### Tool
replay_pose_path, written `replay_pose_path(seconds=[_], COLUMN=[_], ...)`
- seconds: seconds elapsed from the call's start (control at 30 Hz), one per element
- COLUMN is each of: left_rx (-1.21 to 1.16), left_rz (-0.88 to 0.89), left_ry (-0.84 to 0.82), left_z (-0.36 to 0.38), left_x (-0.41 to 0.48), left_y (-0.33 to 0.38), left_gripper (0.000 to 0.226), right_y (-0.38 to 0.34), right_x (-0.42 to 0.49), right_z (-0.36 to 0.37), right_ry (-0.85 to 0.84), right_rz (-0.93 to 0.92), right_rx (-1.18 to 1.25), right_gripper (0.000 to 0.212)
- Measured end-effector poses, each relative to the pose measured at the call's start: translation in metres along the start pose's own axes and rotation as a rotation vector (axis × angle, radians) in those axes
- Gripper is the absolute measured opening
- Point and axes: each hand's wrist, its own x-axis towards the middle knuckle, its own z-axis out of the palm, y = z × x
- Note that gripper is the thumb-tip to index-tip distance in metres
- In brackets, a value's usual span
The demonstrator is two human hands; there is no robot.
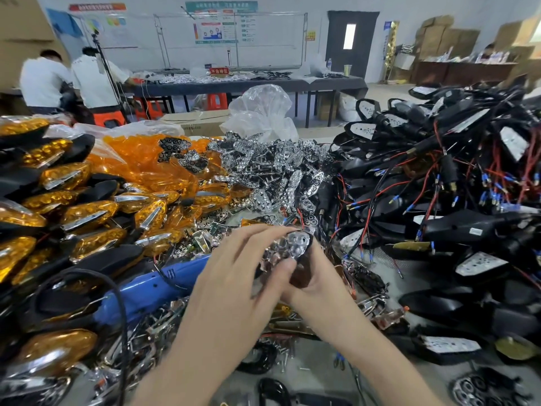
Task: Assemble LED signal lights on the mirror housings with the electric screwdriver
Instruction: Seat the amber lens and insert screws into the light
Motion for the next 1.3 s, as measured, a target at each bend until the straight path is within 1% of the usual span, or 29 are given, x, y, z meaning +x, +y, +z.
replay_pose_path(seconds=[0.1,0.23,0.37,0.53,0.7,0.83,0.97,1.1,1.3], left_rx=[0.009,0.030,-0.012,-0.039,-0.034,-0.037,-0.032,-0.034,-0.007], left_rz=[0.040,0.066,0.059,0.064,0.110,0.109,0.118,0.119,0.132], left_ry=[-0.026,-0.061,-0.084,-0.104,-0.128,-0.182,-0.226,-0.270,-0.268], left_z=[0.002,0.000,-0.002,0.000,0.005,0.009,0.011,0.010,0.007], left_x=[0.009,0.015,0.015,0.010,0.011,0.016,0.024,0.027,0.029], left_y=[0.007,0.006,0.001,-0.004,-0.010,-0.012,-0.011,-0.015,-0.016], left_gripper=[0.039,0.036,0.032,0.030,0.025,0.030,0.035,0.039,0.038], right_y=[0.005,0.009,0.011,0.012,0.019,0.024,0.023,0.020,0.015], right_x=[0.000,-0.001,0.001,0.002,0.004,0.005,0.007,0.007,0.005], right_z=[0.000,-0.001,-0.003,-0.001,0.000,-0.002,-0.004,-0.004,-0.003], right_ry=[-0.022,-0.031,-0.055,-0.054,-0.028,-0.027,0.013,0.013,-0.003], right_rz=[0.035,0.047,0.034,0.063,0.095,0.119,0.127,0.141,0.165], right_rx=[-0.103,-0.169,-0.188,-0.192,-0.195,-0.190,-0.188,-0.211,-0.235], right_gripper=[0.063,0.069,0.058,0.049,0.052,0.057,0.056,0.053,0.053])
